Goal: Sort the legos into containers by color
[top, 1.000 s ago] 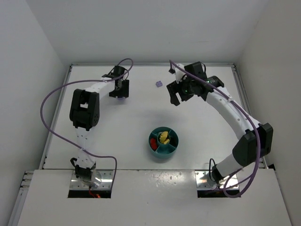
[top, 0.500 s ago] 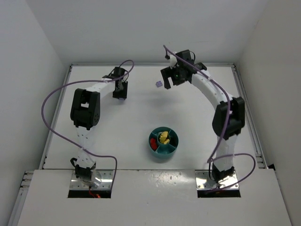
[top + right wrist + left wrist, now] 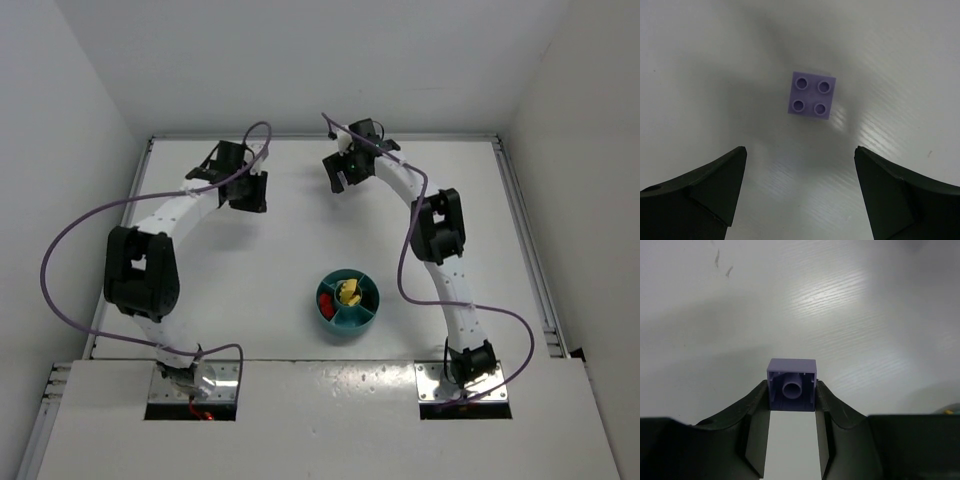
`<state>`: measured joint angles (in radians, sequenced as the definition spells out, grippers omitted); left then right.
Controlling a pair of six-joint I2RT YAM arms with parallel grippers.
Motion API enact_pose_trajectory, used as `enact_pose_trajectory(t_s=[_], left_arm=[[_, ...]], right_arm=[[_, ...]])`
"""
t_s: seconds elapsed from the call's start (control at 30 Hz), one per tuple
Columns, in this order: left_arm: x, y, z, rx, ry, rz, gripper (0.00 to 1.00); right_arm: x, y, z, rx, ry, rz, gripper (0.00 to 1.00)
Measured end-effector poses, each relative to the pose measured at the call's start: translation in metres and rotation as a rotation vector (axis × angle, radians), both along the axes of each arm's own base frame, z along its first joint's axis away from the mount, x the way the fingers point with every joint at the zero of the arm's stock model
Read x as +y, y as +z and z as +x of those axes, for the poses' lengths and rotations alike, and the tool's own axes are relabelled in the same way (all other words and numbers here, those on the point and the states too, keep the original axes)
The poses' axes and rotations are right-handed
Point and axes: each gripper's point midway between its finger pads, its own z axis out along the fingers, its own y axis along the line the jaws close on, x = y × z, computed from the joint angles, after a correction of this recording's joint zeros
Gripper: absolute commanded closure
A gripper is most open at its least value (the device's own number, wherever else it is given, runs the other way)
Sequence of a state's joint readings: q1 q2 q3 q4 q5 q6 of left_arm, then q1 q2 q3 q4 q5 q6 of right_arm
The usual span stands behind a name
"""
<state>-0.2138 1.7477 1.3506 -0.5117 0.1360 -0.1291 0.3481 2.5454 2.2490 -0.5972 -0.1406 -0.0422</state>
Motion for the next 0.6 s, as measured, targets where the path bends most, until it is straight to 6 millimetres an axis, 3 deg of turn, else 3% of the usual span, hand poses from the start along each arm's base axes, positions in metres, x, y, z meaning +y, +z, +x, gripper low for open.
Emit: enact_pose_trajectory(t_s=[0.13,0.37,0.5,0.6], left_arm=[[-0.004,0.019,-0.009,-0.039,-0.035,-0.026,0.77],[-0.003,0.005,-0.028,0.023,-0.056,-0.028,0.77],[-0.004,0.006,-0.028,0.021,-0.071,-0.029,0.79],[-0.005,0.009,-0.031,0.02,-0.081,-0.033,0.79]], right_arm=[[-0.001,-0.016,-0.004,0.021,-0.001,-0.003,0.11],[0.005,-0.012,0.009,-0.032,-0.01,0.027,0.19],[0.007,-0.029,0.017,-0.038,-0.017,0.03,0.22],[0.009,-0.03,0.027,-0.07,-0.025,0.032,0.27]])
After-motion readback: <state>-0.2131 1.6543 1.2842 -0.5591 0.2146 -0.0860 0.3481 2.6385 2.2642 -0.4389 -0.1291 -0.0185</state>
